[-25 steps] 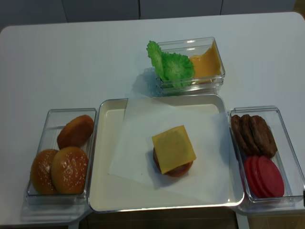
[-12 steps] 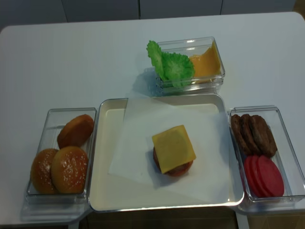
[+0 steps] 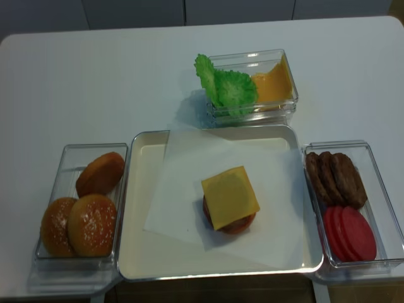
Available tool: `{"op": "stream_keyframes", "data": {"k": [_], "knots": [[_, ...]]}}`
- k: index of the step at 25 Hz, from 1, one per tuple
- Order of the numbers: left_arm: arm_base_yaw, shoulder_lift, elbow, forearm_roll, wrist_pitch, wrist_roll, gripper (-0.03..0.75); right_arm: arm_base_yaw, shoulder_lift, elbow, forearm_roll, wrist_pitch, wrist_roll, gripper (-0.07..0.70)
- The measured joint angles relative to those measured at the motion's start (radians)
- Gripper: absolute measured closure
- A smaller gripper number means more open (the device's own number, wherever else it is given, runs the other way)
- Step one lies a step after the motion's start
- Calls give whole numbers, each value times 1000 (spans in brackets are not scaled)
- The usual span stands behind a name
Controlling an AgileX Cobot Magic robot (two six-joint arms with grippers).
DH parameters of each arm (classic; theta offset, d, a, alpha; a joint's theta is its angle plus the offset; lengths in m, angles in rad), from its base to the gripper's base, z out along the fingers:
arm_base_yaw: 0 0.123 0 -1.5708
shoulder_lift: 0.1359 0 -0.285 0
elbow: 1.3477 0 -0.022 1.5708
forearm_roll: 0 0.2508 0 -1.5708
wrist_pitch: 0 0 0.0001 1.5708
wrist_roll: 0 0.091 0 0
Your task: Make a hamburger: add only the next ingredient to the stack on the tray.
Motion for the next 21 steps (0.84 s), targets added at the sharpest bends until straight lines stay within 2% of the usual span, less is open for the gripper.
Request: {"op": "stream_keyframes", "data": {"k": [8, 21], "knots": [[0, 0, 0, 0, 0, 0, 296, 0, -2, 4, -44, -10, 43, 202], [0, 0, 0, 0, 0, 0, 296, 0, -2, 4, -50, -10, 52, 202]]}}
